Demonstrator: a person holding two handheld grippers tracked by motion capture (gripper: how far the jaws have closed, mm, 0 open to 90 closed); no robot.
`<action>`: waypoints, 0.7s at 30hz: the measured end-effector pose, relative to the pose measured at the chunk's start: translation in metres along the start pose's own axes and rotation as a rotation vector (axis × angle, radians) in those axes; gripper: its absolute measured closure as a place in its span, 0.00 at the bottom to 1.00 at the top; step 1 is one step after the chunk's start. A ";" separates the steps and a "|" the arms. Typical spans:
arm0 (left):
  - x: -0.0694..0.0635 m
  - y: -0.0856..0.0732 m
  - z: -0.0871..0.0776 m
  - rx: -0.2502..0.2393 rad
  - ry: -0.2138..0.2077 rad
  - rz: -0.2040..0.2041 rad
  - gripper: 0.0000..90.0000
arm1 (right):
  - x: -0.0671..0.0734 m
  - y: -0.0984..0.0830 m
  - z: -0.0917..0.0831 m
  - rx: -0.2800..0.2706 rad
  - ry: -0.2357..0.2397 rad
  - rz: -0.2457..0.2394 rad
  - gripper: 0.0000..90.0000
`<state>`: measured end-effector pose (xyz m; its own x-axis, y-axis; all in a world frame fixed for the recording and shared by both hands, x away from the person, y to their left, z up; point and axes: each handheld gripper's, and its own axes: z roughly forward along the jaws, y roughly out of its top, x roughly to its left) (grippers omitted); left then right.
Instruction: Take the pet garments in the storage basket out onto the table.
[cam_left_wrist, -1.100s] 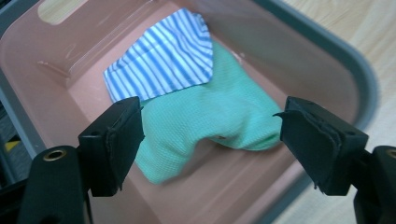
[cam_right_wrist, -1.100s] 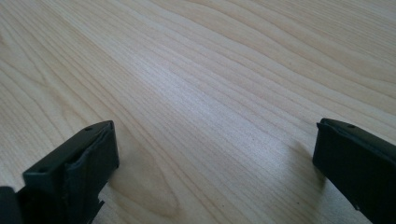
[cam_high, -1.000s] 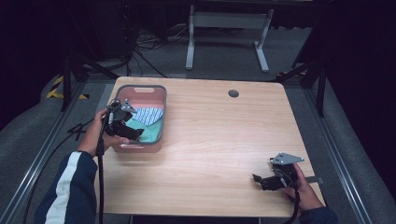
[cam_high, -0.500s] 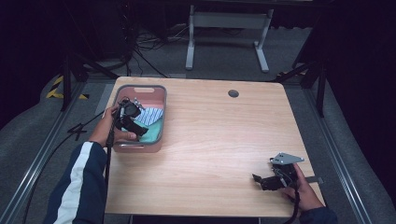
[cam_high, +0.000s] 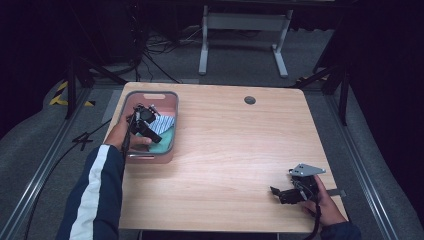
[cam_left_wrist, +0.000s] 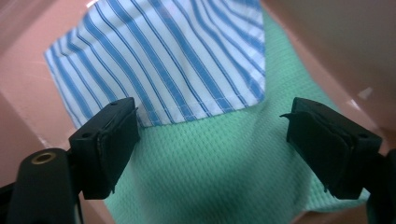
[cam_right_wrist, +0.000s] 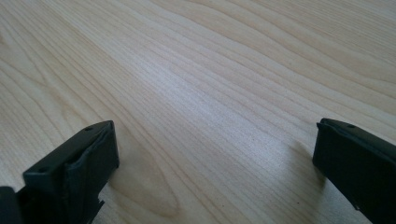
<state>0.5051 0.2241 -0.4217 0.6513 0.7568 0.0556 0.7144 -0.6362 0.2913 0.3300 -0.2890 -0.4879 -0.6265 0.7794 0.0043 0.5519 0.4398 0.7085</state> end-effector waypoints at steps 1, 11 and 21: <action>0.000 0.000 0.002 0.007 0.000 -0.009 0.19 | 0.000 0.000 0.000 0.000 0.000 0.000 0.01; 0.006 0.010 0.020 0.103 0.006 -0.081 0.20 | 0.000 0.000 0.000 -0.001 0.002 0.003 0.01; 0.013 0.015 0.015 0.171 -0.018 -0.072 0.51 | 0.000 0.000 0.000 0.000 0.001 0.000 0.01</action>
<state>0.5279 0.2221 -0.4306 0.6002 0.7995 0.0231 0.7915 -0.5978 0.1274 0.3301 -0.2890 -0.4879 -0.6271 0.7789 0.0051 0.5519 0.4396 0.7086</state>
